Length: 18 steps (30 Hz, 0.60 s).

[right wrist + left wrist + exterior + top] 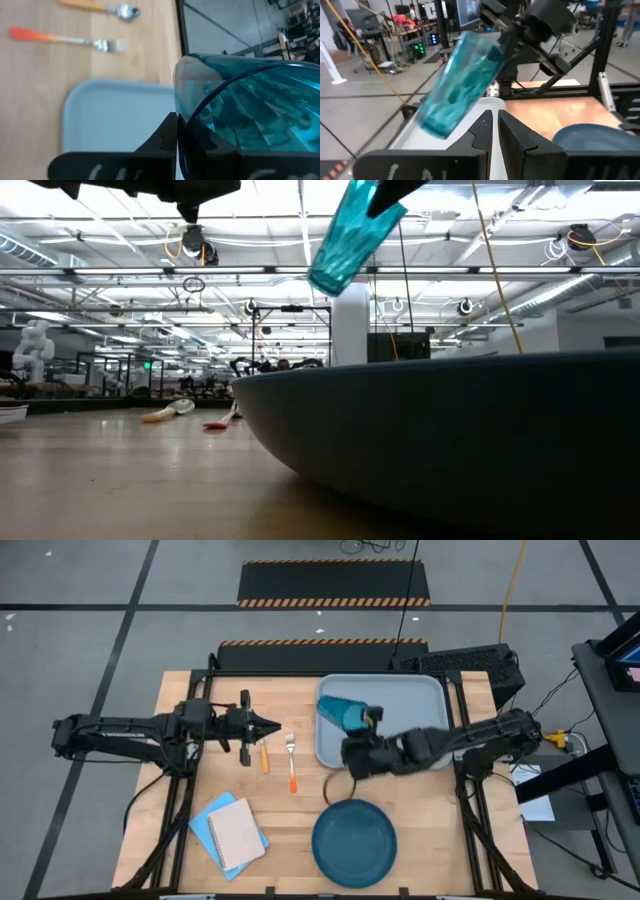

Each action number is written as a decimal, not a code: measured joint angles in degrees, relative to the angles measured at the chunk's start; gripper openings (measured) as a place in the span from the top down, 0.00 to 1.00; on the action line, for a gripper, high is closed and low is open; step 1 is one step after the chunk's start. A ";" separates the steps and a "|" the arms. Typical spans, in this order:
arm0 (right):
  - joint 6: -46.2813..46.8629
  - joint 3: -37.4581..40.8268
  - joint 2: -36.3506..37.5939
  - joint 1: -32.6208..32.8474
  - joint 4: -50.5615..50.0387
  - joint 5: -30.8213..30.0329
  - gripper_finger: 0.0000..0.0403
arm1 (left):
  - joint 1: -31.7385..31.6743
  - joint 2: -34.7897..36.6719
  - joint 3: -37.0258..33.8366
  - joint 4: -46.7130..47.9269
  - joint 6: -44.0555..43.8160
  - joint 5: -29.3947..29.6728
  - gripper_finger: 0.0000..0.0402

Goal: Pick and place plate/cup/fork/spoon on tray
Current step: Put the blue glass on the gray tray

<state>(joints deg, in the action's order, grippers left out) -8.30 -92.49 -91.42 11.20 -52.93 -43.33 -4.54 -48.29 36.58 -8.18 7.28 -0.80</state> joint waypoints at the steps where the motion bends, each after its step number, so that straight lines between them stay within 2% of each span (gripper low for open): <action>1: -2.10 -0.02 0.16 -1.66 1.85 0.59 1.00 | 0.00 0.27 0.00 0.24 0.35 0.53 0.92; 6: -8.32 -0.02 0.29 -11.15 7.70 8.78 1.00 | 0.00 0.78 0.07 3.76 0.54 1.32 0.92; 14: -9.99 0.00 0.29 -25.20 12.90 25.49 1.00 | -0.04 0.82 0.07 7.42 0.74 1.34 0.92; 18: -9.97 0.00 0.27 -30.07 14.71 30.55 1.00 | -0.11 0.82 0.07 7.62 1.85 1.89 0.92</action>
<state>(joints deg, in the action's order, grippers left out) -18.28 -92.49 -91.15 -18.87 -38.22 -12.77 -4.64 -47.46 36.64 -0.56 9.12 1.09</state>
